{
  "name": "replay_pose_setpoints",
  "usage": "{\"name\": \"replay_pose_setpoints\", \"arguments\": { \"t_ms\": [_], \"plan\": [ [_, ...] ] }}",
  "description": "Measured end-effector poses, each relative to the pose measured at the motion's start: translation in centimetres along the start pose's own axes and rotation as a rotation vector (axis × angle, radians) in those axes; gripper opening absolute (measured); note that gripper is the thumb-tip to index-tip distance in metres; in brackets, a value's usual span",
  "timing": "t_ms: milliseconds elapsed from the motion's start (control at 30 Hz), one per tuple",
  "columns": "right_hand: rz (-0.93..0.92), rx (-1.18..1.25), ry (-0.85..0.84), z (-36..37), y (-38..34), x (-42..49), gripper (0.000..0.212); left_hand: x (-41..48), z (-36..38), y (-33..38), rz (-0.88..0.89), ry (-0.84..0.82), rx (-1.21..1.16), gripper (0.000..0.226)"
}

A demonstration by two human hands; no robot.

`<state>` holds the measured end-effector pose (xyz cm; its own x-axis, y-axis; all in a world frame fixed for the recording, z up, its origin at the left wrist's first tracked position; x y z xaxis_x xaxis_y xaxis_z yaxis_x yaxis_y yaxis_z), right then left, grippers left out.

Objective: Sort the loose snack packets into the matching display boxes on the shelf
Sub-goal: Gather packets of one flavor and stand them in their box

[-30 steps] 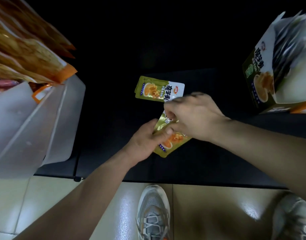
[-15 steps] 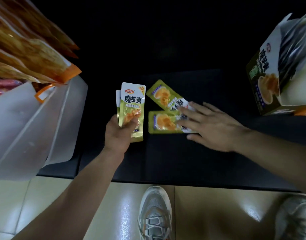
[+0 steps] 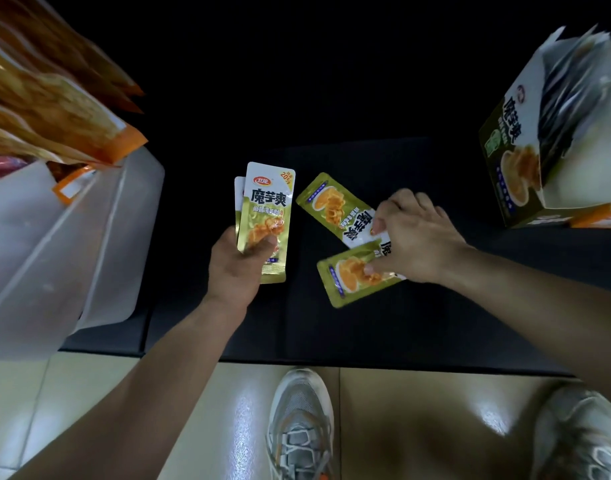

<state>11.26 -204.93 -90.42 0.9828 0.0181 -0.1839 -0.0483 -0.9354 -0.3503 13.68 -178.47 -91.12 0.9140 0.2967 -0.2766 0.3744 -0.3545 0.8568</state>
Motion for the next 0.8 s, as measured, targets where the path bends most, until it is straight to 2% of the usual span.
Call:
{"name": "replay_pose_setpoints", "arguments": {
  "t_ms": [133,200,300,367,433,500,567,667,700,800],
  "plan": [
    [-0.013,-0.008,-0.131,-0.1,1.1,-1.5,0.099,-0.3,0.0,0.4,0.017,-0.058,-0.002,0.024],
    [-0.01,-0.081,-0.124,-0.6,2.3,-2.4,0.086,-0.3,0.0,0.6,0.027,-0.073,0.002,0.024],
    [0.032,-0.118,-0.154,-1.6,4.0,-3.4,0.046,-0.2,-0.1,0.8,0.031,-0.06,0.001,0.023],
    [0.081,0.034,-0.15,-2.3,4.2,-3.2,0.039,-0.1,-0.3,0.6,0.005,-0.023,-0.022,0.019],
    [0.207,0.395,-0.066,-2.9,3.6,-2.1,0.04,0.1,-0.3,0.4,-0.044,0.02,-0.073,0.014],
    [0.305,0.564,0.004,-2.7,2.6,-0.4,0.04,0.0,-0.1,0.3,-0.074,0.038,-0.096,0.014],
    [0.317,0.404,0.039,-2.1,1.3,1.4,0.043,-0.1,0.2,0.4,-0.074,0.037,-0.103,0.015],
    [0.327,0.058,0.07,-1.2,-0.1,2.8,0.09,-0.3,0.5,0.8,-0.062,0.036,-0.095,0.011],
    [0.304,-0.003,0.073,-1.0,-0.6,2.9,0.097,-0.4,0.6,0.8,-0.065,0.038,-0.098,0.011],
    [0.196,-0.011,0.001,-0.4,-1.4,2.5,0.097,-0.4,0.8,0.9,-0.057,0.029,-0.094,0.013]
  ]
}}
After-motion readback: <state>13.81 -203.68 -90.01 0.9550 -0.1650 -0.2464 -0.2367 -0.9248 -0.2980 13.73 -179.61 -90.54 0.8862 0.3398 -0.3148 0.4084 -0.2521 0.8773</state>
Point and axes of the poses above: each hand's wrist, its own x-axis towards the middle knuckle, its own z-axis out of the palm, y = z × x, the point moved 7 cm from there along x, towards the middle knuckle, and after that the axes turned 10 degrees about y, right-handed, at the moved point
